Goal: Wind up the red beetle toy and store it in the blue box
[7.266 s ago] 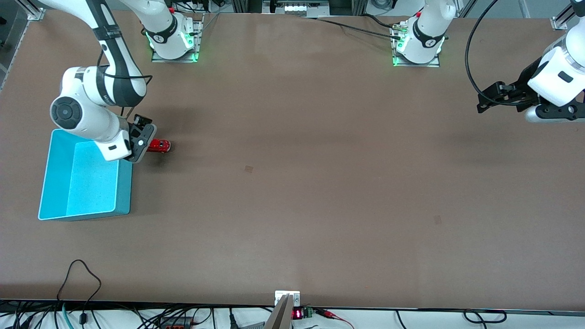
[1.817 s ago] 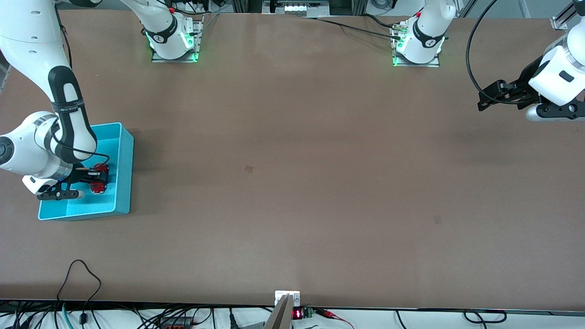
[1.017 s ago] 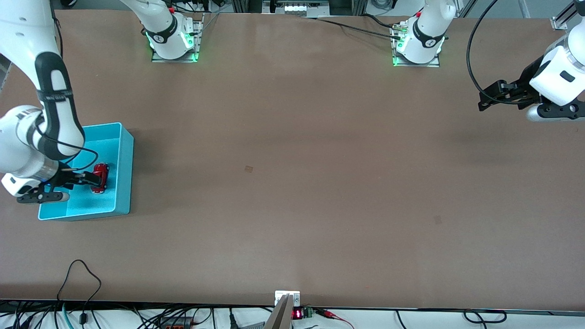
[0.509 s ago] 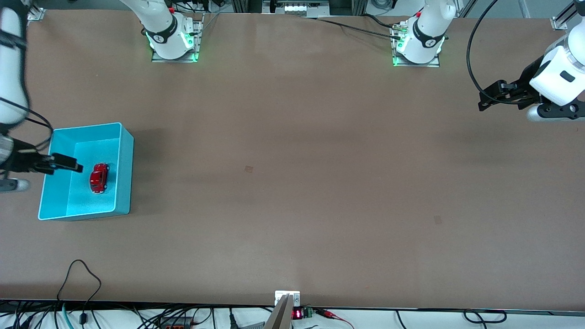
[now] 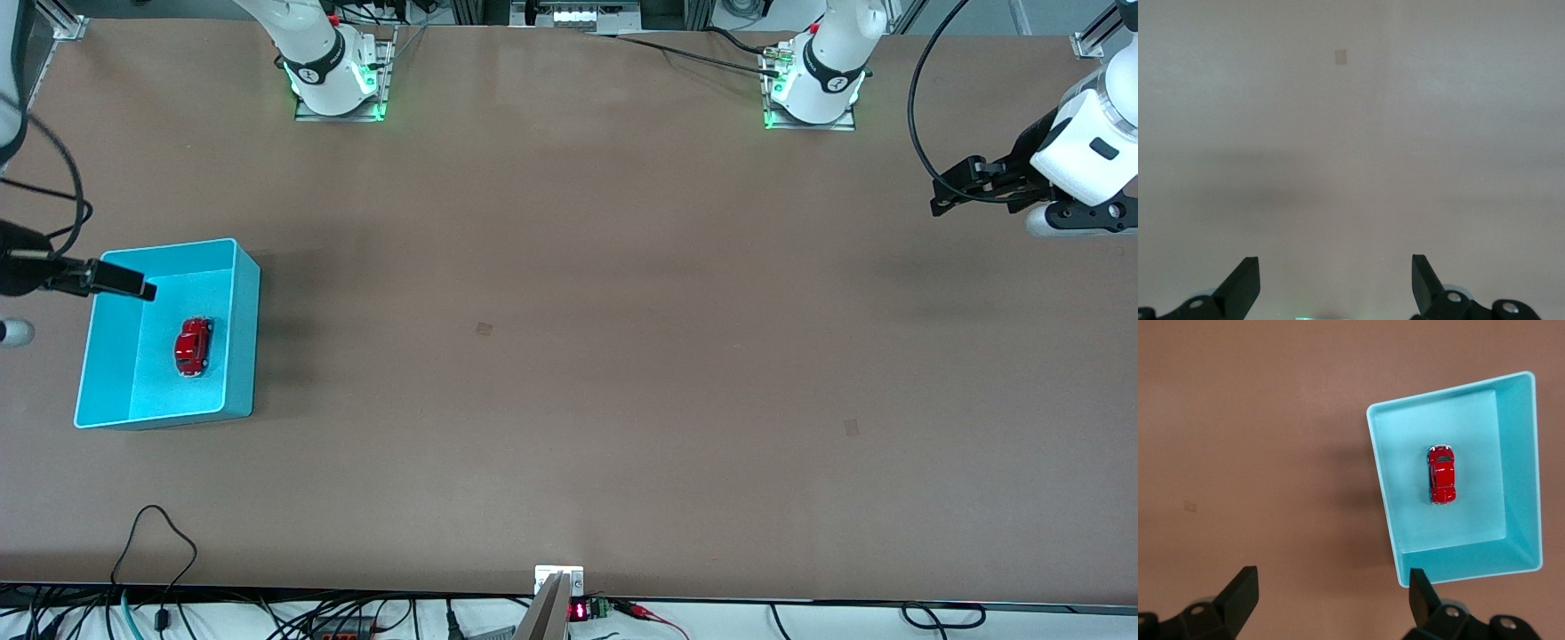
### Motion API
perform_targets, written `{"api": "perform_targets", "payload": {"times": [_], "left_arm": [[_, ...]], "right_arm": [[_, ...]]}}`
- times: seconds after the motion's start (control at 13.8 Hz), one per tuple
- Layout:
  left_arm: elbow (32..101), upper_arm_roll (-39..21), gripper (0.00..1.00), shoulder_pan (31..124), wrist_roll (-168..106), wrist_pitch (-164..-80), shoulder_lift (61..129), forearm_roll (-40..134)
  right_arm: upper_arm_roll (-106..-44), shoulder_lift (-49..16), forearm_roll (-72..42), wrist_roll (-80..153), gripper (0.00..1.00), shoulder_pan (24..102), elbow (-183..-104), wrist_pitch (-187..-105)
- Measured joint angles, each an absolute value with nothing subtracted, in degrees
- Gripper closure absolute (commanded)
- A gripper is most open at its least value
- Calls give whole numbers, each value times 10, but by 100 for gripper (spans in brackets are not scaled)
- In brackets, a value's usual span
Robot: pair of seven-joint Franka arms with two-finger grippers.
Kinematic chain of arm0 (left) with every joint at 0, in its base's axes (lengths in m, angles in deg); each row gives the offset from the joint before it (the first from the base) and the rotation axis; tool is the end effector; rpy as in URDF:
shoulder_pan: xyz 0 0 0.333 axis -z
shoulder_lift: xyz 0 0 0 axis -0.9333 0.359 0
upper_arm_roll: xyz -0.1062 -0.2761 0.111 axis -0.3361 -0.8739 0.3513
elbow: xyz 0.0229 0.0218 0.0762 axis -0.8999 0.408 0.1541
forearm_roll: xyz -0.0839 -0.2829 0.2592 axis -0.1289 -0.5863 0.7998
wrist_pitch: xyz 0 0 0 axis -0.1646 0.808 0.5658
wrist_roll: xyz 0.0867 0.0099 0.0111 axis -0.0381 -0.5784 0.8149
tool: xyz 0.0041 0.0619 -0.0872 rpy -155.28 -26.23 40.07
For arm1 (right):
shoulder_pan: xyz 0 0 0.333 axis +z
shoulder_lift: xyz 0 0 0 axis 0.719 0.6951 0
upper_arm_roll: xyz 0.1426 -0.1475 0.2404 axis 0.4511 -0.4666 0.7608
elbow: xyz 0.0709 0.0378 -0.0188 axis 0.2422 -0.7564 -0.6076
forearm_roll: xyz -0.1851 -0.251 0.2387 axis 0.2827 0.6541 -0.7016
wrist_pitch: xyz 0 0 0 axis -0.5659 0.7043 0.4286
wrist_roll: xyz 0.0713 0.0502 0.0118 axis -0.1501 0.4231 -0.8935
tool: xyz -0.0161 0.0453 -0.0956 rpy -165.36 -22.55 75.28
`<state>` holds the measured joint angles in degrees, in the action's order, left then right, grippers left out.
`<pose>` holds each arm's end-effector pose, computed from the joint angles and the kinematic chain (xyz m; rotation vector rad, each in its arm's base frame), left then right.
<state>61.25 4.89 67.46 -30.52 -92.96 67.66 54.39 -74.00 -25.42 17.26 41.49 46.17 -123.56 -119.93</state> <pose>0.5375 -0.0319 0.6015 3.1260 0.0967 -0.1394 0.6288 -0.0336 0.5595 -3.0803 0.1220 0.1188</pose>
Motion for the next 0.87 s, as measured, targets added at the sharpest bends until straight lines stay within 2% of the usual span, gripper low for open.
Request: {"api": "perform_targets", "payload": {"times": [0.15, 0.44, 0.87], "left_arm": [[613, 49, 0, 675, -305, -930, 677, 544], [613, 49, 0, 675, -305, -930, 677, 544], [613, 49, 0, 675, -305, -930, 677, 544]], "right_arm": [[-718, -281, 185, 420, 0, 437, -1235, -1196], [-715, -302, 185, 420, 0, 404, -1241, -1175], [-709, -336, 197, 386, 0, 403, -1319, -1214]]}}
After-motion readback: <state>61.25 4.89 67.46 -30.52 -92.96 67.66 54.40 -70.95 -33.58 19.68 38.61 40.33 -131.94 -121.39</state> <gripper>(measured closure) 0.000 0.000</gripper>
